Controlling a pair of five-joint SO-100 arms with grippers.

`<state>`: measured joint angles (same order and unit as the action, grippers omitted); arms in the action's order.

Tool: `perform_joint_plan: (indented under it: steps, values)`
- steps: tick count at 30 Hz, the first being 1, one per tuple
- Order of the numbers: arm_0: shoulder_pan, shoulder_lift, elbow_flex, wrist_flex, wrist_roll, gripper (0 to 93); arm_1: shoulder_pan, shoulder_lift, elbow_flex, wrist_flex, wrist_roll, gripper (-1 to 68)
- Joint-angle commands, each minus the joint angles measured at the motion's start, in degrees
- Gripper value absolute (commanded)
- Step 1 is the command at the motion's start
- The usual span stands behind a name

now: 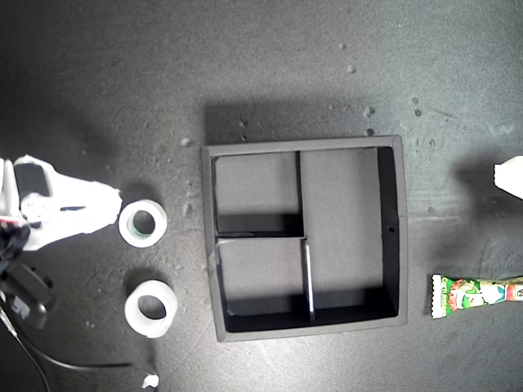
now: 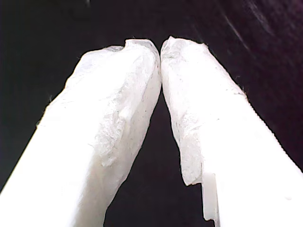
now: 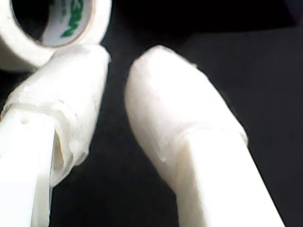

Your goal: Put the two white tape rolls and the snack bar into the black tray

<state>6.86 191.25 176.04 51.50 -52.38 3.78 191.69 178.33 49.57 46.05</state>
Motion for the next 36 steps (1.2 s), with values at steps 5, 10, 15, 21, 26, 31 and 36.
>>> perform_joint_plan:
  steps: [5,10,15,21,26,31,36]
  values:
    - [-4.3,2.7,-1.8,-6.5,5.1,17.8,-4.0,0.4,0.7,-5.6,10.5,-0.3]
    - [-2.5,2.5,-10.4,-2.2,4.4,18.5,-1.4,0.4,0.7,-4.1,19.1,-0.2]
    - [-0.4,-12.4,-23.1,-1.9,6.0,18.4,-0.7,0.4,0.7,-4.0,23.0,-0.1]
    - [4.8,-47.7,-41.1,-0.6,4.2,18.0,-3.3,0.4,0.7,-4.1,24.2,0.7]
    - [11.2,-65.5,-49.7,5.0,-0.6,16.0,-6.2,0.4,0.7,-3.3,24.2,3.8]
    - [14.2,-72.3,-52.4,8.3,-4.3,15.8,-6.6,0.4,0.7,-3.3,24.0,4.2]
    - [14.5,-74.2,-52.7,8.3,-4.5,15.9,-6.8,0.4,0.7,-3.3,24.3,4.2]
